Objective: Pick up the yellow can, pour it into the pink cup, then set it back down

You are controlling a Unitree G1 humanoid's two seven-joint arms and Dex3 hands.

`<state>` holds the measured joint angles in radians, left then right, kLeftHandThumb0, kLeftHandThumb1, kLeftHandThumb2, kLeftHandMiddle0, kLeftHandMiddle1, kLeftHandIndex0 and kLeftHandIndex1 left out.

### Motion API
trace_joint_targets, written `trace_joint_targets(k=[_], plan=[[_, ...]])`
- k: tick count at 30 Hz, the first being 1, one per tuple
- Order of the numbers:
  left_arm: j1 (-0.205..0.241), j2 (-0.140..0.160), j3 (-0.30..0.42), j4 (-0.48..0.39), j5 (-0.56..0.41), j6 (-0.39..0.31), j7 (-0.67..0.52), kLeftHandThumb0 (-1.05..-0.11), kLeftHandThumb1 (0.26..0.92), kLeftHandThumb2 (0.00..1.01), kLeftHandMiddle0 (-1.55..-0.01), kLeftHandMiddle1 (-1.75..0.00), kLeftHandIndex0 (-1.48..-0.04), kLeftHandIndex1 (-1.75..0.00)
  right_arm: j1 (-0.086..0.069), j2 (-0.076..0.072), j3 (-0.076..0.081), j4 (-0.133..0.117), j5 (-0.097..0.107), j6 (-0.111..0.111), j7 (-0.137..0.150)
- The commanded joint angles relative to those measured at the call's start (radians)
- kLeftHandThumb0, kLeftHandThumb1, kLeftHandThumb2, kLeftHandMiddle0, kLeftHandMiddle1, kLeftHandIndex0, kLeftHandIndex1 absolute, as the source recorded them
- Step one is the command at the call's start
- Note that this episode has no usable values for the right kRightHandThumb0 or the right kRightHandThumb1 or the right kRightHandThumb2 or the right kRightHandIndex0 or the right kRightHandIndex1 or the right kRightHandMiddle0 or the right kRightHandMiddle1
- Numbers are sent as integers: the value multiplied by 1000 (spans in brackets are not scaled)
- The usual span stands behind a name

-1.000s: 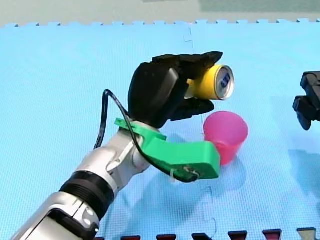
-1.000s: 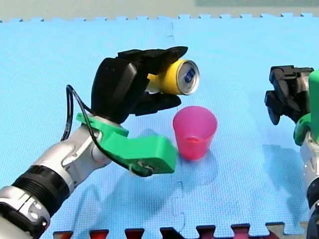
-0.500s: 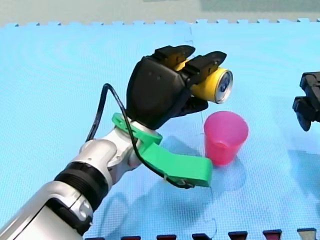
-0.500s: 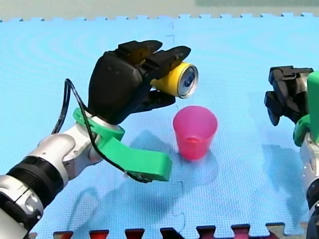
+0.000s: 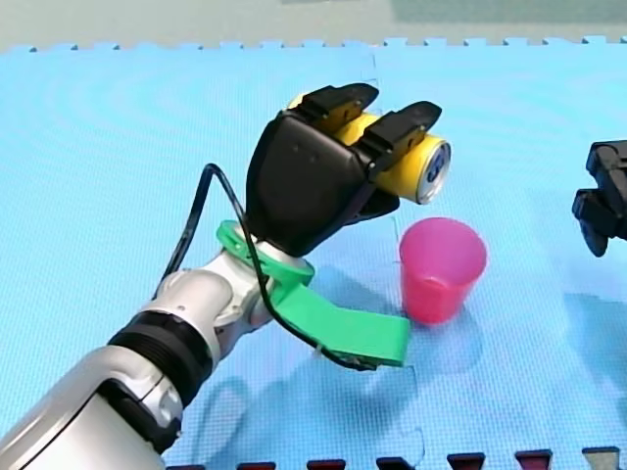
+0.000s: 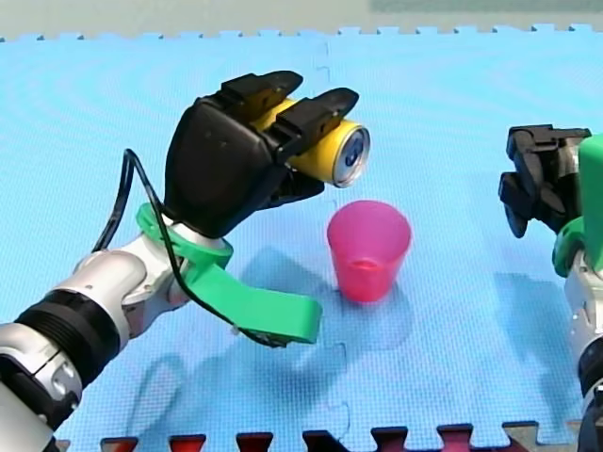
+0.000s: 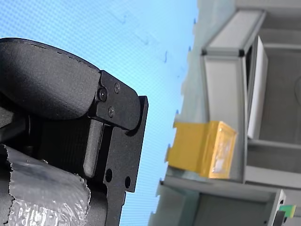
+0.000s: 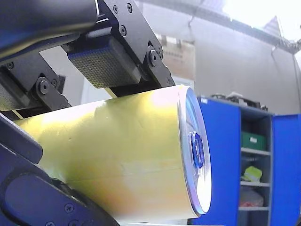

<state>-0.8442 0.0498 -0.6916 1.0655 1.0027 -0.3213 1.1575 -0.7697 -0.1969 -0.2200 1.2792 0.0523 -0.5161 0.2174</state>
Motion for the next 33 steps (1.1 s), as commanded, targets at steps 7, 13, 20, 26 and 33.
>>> trace_joint_targets(k=[7, 13, 20, 26, 33], plan=[[-17, -2, -21, 7, 3, 29, 25, -272, 845, 0, -1300, -123, -1119, -1, -1, -5, 0, 0, -3, -7, -1], [-17, -5, -26, 7, -1, 34, 28, -271, 845, 0, -1287, -123, -1121, -1, -2, -9, 0, 0, -2, -4, 0], [-11, -5, -25, 3, -6, 39, 30, -269, 847, 1, -1286, -125, -1124, -9, 1, -12, 0, -3, -4, -10, -7], [15, 3, 29, 26, -91, -64, 25, -269, 848, 1, -1285, -121, -1146, -14, 2, -16, -3, -5, 2, -7, -1], [58, -35, 116, 74, -212, -170, 59, -386, 849, 0, -1296, -122, -1178, -14, 2, -21, -10, -8, 13, 9, 18]])
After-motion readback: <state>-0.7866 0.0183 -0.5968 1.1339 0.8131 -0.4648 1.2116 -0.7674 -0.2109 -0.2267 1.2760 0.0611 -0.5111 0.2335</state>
